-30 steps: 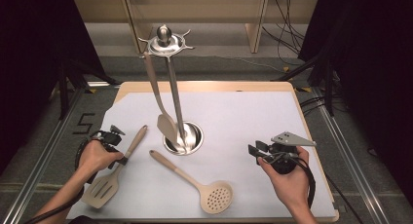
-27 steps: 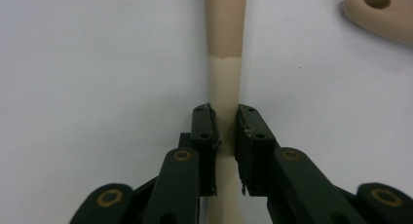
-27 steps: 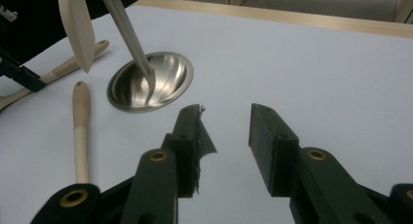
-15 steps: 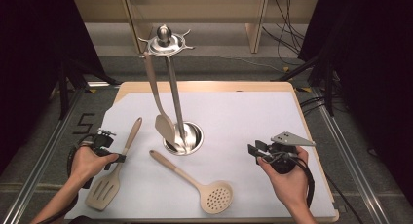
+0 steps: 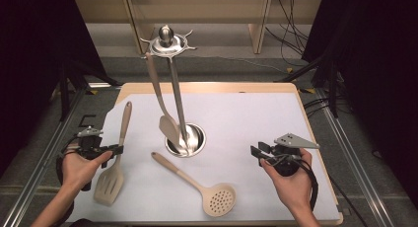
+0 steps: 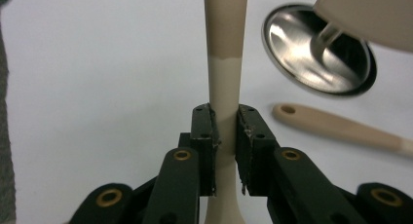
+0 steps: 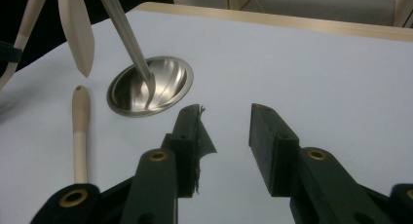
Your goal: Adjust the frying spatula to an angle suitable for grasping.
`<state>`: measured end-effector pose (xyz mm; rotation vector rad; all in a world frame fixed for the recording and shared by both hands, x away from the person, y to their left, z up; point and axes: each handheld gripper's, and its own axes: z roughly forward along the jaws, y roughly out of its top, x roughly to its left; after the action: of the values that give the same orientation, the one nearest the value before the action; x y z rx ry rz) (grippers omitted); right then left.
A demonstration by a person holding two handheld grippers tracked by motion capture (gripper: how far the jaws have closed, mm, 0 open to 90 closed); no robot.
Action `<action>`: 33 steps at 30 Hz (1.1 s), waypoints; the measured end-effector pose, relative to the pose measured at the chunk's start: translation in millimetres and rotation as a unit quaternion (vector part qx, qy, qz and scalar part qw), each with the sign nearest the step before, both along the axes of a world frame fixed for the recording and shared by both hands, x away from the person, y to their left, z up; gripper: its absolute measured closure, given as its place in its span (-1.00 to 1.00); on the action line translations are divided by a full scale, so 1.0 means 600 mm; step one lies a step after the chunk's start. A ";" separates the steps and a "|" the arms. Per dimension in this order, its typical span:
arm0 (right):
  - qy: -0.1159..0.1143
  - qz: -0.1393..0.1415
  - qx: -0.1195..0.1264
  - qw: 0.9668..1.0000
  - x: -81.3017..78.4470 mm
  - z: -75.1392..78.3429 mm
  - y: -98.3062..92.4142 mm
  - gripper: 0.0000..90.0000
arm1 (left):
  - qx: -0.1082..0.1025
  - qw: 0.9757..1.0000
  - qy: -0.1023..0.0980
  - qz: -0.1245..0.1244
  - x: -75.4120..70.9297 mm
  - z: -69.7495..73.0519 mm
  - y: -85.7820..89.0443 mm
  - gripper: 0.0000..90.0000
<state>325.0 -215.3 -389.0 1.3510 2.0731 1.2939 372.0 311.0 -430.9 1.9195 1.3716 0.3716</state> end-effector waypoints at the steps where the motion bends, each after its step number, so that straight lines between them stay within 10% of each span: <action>1: -0.009 0.001 -0.005 1.000 0.001 0.000 -0.001 0.45 | -0.015 1.000 -0.012 0.011 -0.001 0.001 -0.003 0.74; 18: -0.016 0.005 -0.005 1.000 0.001 -0.002 0.007 0.45 | -0.054 0.990 -0.130 0.021 -0.033 0.039 -0.016 0.74; 33: -0.031 0.013 -0.012 0.999 -0.001 0.003 0.005 0.45 | -0.068 0.983 -0.170 -0.003 -0.056 0.074 -0.042 0.74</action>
<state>324.6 -212.1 -387.3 1.2618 2.0652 1.2995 338.7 285.9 -386.6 1.6571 1.1348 0.5596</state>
